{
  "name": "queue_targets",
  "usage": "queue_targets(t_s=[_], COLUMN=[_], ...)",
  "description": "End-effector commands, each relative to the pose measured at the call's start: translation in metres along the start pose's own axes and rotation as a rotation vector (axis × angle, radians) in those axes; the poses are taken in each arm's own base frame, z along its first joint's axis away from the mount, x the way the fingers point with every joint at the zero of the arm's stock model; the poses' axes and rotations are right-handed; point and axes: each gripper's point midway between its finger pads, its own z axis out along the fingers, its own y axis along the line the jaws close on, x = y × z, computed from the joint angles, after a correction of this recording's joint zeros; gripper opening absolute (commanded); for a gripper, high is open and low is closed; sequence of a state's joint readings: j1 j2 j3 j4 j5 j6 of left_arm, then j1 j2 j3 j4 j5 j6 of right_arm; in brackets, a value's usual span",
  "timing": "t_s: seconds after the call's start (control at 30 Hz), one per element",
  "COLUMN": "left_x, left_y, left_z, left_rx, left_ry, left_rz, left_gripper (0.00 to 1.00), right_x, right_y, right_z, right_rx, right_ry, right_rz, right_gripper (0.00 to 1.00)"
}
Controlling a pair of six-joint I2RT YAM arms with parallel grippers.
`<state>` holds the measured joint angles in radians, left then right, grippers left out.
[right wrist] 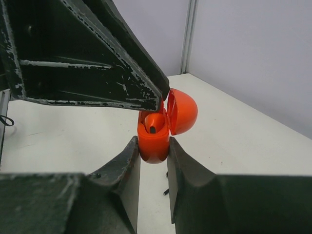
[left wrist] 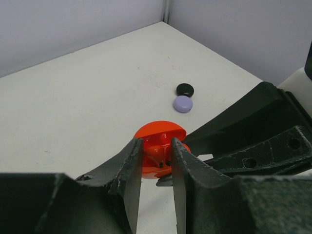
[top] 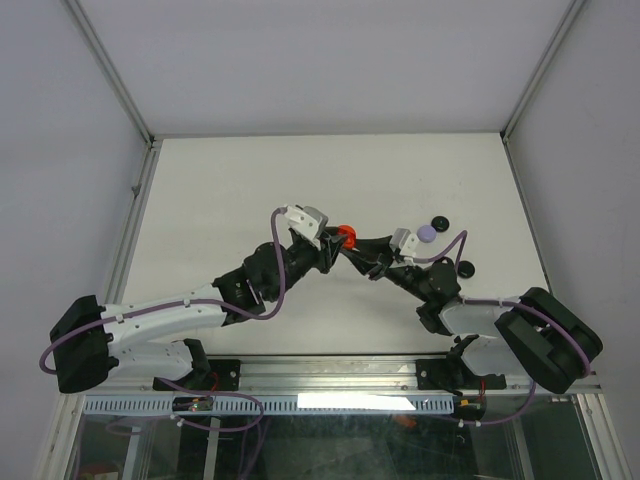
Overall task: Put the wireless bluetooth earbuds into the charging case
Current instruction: Place the earbud in the charging case.
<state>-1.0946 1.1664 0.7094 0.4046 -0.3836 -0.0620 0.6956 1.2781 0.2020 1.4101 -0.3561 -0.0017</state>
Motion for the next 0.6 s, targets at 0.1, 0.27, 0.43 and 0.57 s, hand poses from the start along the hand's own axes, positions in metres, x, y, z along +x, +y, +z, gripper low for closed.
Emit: queue_targets(t_s=[0.1, 0.27, 0.43, 0.57], left_x=[-0.03, -0.038, -0.051, -0.057], left_y=[-0.011, -0.004, -0.001, 0.0], left_z=[0.0, -0.004, -0.013, -0.018], left_rx=[0.018, -0.021, -0.013, 0.043], left_ry=[-0.033, -0.03, -0.031, -0.002], left_rz=[-0.062, -0.088, -0.103, -0.137], left_gripper=[0.39, 0.5, 0.63, 0.72], right_x=[-0.026, -0.025, -0.023, -0.023], right_y=[-0.002, -0.003, 0.001, 0.005], right_z=[0.004, 0.004, 0.005, 0.007], right_rx=[0.008, 0.012, -0.009, -0.035], right_ry=[-0.091, -0.084, -0.078, -0.074], right_rz=[-0.034, -0.029, -0.013, -0.001], right_gripper=[0.0, 0.0, 0.0, 0.0])
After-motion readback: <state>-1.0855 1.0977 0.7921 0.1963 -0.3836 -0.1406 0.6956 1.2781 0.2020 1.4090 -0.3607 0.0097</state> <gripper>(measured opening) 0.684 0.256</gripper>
